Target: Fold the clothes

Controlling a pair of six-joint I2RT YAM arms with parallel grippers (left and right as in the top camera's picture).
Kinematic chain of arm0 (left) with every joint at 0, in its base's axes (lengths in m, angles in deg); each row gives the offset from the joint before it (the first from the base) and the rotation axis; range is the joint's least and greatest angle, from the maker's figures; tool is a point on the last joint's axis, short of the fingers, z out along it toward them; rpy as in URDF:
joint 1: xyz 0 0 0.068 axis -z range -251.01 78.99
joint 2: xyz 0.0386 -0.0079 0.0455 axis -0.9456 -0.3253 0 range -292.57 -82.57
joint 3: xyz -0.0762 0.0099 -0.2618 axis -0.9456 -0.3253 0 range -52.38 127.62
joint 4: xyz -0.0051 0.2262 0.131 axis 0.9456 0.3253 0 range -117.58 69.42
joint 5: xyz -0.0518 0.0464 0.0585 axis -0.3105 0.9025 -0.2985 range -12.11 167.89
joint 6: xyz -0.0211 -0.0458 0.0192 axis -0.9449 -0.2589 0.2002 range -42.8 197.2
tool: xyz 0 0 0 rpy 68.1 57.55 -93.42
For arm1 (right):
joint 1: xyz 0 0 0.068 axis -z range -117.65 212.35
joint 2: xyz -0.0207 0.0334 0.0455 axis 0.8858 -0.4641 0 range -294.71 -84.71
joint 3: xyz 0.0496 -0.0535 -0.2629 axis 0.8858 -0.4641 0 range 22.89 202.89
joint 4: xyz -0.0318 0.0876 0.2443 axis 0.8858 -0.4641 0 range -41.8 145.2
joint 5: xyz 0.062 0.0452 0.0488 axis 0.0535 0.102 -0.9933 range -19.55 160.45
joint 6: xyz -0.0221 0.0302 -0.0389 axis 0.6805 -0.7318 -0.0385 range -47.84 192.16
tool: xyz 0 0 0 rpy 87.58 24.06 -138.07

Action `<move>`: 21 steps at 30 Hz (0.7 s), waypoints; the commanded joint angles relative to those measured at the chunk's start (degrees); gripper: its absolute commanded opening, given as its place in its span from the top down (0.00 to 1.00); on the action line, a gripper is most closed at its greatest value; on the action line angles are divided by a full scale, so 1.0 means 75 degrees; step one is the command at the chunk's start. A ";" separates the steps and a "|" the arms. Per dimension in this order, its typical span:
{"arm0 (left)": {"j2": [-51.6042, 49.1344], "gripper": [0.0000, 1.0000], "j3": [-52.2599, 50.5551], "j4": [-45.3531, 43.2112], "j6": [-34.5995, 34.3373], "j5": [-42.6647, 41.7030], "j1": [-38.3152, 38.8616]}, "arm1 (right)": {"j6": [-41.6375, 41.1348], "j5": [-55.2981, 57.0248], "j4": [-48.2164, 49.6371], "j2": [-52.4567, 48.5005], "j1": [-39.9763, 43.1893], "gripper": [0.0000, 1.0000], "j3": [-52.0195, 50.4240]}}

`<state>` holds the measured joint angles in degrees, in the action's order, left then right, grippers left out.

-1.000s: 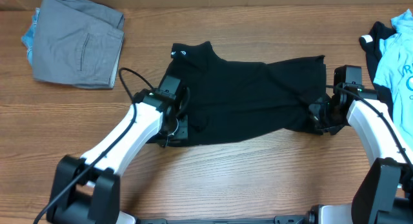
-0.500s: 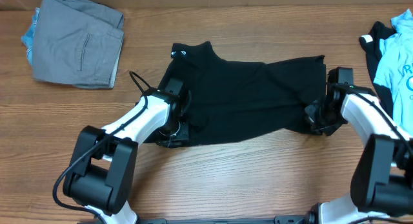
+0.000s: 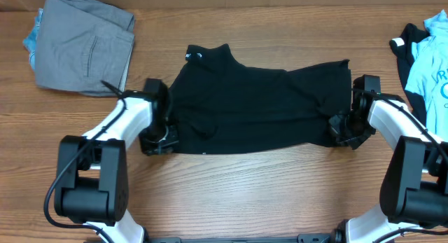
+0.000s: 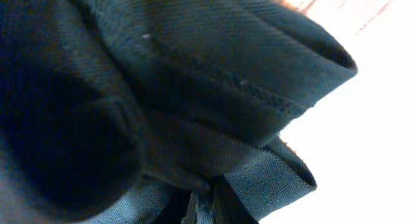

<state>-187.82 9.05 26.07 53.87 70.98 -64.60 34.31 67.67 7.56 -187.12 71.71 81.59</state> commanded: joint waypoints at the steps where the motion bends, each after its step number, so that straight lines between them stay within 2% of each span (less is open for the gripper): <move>1: -0.0152 0.96 -0.0058 0.0219 0.0195 0.0551 -0.0539 | -0.0149 0.0460 -0.0099 -0.0154 0.0131 0.91 0.0070; 8: -0.0149 0.95 -0.0058 0.0408 0.0201 0.0606 -0.1518 | -0.0152 0.0653 -0.0280 -0.0154 0.0259 0.91 0.0210; 10: -0.0134 0.96 -0.0055 0.0434 0.0201 0.0606 -0.1711 | -0.0152 0.0717 -0.0402 -0.0154 0.0300 0.87 0.0213; 12: -0.0082 0.96 -0.0055 0.0449 0.0201 0.0600 -0.1851 | -0.0152 0.0825 -0.0560 -0.0149 0.0306 0.86 0.0221; 17: 0.0510 0.96 0.0006 0.0533 0.0201 0.0472 -0.1883 | -0.0216 0.1201 -0.1282 -0.0149 0.0306 0.87 0.0478; 21: 0.1594 0.96 0.0041 0.0583 0.0574 -0.0335 -0.1582 | -0.0213 0.1198 -0.1588 -0.0149 0.0306 0.80 0.0755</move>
<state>-183.30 9.03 30.11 54.85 73.38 -78.35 33.16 74.46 -3.94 -187.95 73.61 84.39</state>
